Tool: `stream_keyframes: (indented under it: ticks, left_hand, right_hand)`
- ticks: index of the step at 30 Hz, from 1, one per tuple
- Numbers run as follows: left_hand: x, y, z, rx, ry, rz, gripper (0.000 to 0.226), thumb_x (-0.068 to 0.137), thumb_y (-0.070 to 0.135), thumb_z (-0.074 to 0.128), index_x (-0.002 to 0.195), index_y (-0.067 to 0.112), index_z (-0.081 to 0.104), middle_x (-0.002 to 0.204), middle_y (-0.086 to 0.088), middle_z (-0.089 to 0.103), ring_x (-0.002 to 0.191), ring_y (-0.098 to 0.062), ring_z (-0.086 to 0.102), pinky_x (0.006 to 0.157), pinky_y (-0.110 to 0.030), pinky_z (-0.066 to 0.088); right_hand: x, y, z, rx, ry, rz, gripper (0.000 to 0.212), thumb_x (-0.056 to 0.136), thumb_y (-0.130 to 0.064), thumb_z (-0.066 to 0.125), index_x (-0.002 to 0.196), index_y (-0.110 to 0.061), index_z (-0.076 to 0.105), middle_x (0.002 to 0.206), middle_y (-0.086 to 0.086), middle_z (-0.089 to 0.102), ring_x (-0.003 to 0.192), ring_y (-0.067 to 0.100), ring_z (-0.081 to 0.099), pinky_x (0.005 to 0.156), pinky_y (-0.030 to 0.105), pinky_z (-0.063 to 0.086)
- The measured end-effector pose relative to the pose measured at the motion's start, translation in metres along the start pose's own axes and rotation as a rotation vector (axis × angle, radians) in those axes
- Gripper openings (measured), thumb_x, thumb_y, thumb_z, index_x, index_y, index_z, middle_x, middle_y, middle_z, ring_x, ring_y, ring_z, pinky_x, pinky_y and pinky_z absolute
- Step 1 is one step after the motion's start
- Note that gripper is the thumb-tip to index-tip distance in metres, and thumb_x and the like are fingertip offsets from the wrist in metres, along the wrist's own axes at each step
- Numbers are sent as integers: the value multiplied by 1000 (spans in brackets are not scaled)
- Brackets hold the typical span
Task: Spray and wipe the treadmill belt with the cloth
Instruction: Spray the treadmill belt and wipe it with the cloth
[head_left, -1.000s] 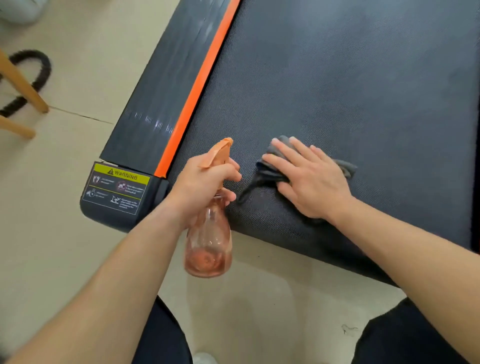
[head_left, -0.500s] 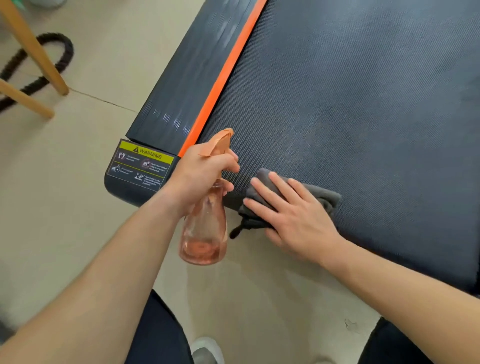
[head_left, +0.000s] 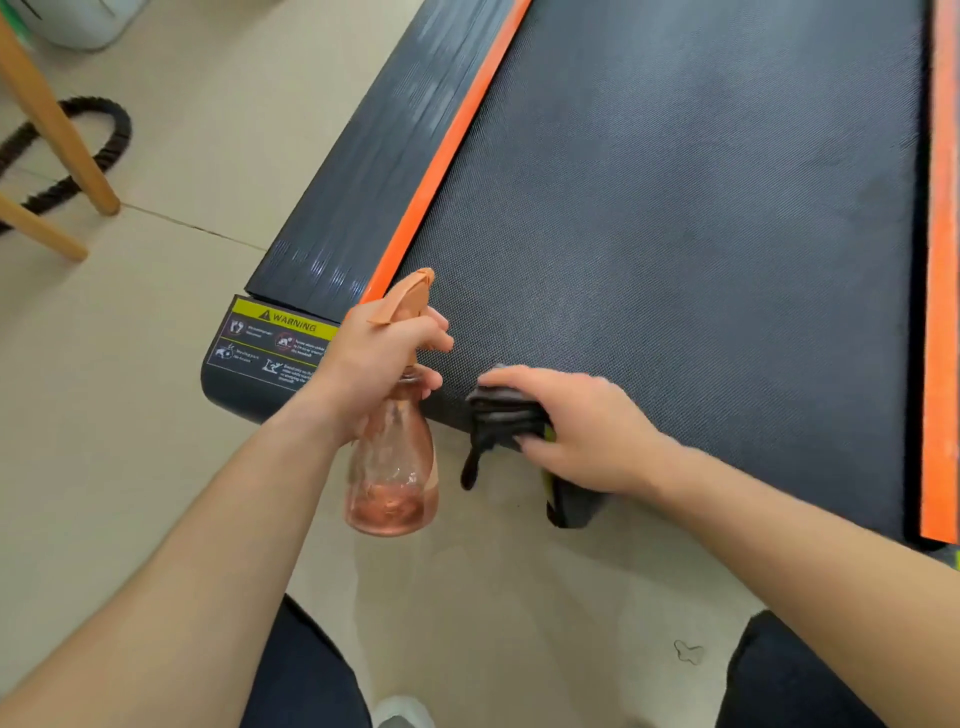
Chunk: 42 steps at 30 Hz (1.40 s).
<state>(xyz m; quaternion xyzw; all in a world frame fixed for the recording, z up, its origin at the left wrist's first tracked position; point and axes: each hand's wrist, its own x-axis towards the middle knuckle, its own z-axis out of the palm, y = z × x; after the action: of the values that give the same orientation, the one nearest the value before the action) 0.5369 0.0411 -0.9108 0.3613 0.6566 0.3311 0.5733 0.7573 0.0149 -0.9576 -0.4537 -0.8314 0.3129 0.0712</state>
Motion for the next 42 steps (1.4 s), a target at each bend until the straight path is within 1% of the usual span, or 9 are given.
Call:
stream_keyframes:
  ticks: [4,8,13,19,25,29,35,38,42]
  left_hand:
    - [3,0,-8,-26,28,21,10,77,11,71,87,11,69,98,-18,67,43,-19,58,47,-26,47]
    - [6,-3,-9,-2,32,20,6,88,4,68,90,10,69,100,-18,68,44,-19,59,50,-28,48]
    - [11,-3,2,32,-27,43,12,89,3,67,87,15,69,104,-11,68,44,-19,58,48,-27,47]
    - [16,1,21,29,-36,73,9,89,2,69,93,10,70,107,7,68,42,-19,58,48,-27,44]
    - [8,0,28,-19,-70,81,18,69,21,70,88,20,71,87,-7,66,46,-24,60,54,-30,46]
    - [12,0,20,-47,-43,62,15,77,14,73,91,19,71,87,-8,66,44,-23,58,53,-30,46]
    - [19,-5,12,9,-3,50,4,89,5,70,92,5,69,90,-15,65,43,-21,58,52,-29,47]
    - [17,-4,9,0,-9,34,4,90,3,69,91,7,69,93,-13,67,43,-21,58,53,-30,46]
    - [14,-4,4,0,-4,50,4,88,3,70,88,7,70,98,-3,67,44,-22,59,53,-31,47]
  right_hand:
    - [23,41,-67,444,-17,316,66,80,-17,83,136,-34,54,129,0,68,121,17,64,113,43,45]
    - [19,71,-77,-131,242,709,80,85,-37,73,154,-20,37,148,14,50,134,38,48,112,47,41]
    - [9,43,1,-462,51,492,86,86,-78,20,160,-35,21,171,7,15,155,41,12,117,65,22]
    - [31,96,-19,-590,81,224,63,98,-59,27,157,-38,34,167,4,28,154,36,23,112,62,33]
    - [126,126,-57,-488,172,498,59,105,-56,26,161,-41,15,172,-1,9,158,31,3,121,62,12]
    - [94,87,-25,-587,144,207,63,101,-49,25,160,-29,27,169,9,22,154,37,22,115,65,29]
    - [24,67,5,-662,-83,-201,59,104,-51,27,161,-40,18,171,-4,13,157,26,16,120,55,22]
    - [63,103,-28,-631,63,24,57,101,-54,29,157,-42,31,168,-5,27,155,29,24,114,61,32]
    - [107,106,-38,-492,154,405,55,105,-53,27,159,-47,16,172,-6,8,158,30,3,121,65,13]
